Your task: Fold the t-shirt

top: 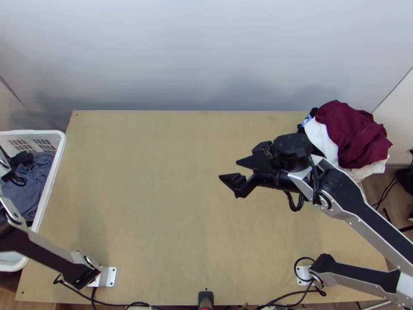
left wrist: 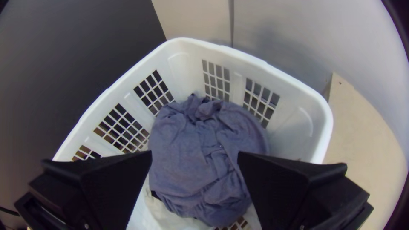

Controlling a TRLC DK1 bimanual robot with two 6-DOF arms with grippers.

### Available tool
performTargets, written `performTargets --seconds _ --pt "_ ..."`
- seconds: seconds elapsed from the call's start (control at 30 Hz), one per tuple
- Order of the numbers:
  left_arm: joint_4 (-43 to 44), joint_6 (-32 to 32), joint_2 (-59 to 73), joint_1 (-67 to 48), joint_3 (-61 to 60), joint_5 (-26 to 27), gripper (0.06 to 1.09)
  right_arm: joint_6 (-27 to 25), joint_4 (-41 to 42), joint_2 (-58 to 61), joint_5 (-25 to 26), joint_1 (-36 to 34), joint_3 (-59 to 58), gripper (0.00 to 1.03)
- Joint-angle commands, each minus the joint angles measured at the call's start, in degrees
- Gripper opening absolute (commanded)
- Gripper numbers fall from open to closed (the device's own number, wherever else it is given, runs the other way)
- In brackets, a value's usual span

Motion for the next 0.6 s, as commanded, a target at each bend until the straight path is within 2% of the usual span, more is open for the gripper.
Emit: performTargets --seconds 0.0,0.17,0.3,0.37,0.43,0.57 --pt "-3.82 0.54 12.83 2.08 10.25 0.43 1.03 -0.26 -1.35 2.21 0.59 1.58 1.33 0.97" --pt "-7.86 0.89 21.71 1.81 18.95 0.69 1.03 0.18 -1.44 3.79 1.56 2.02 1.42 0.97" --pt "-18.50 -0.34 30.94 1.37 31.34 0.87 1.03 0.53 -1.35 5.99 2.44 2.02 2.12 0.97" --pt "-21.13 -1.13 33.31 1.20 34.77 2.10 1.03 0.53 -1.35 6.60 2.53 1.93 2.56 0.97" --pt "-22.36 -1.74 35.16 0.93 36.53 4.03 1.03 0.53 -1.35 7.04 2.70 1.76 2.91 0.97" --pt "-22.98 -1.48 37.62 -0.74 38.11 4.38 1.03 0.27 -1.44 7.75 3.05 1.40 3.09 0.97"
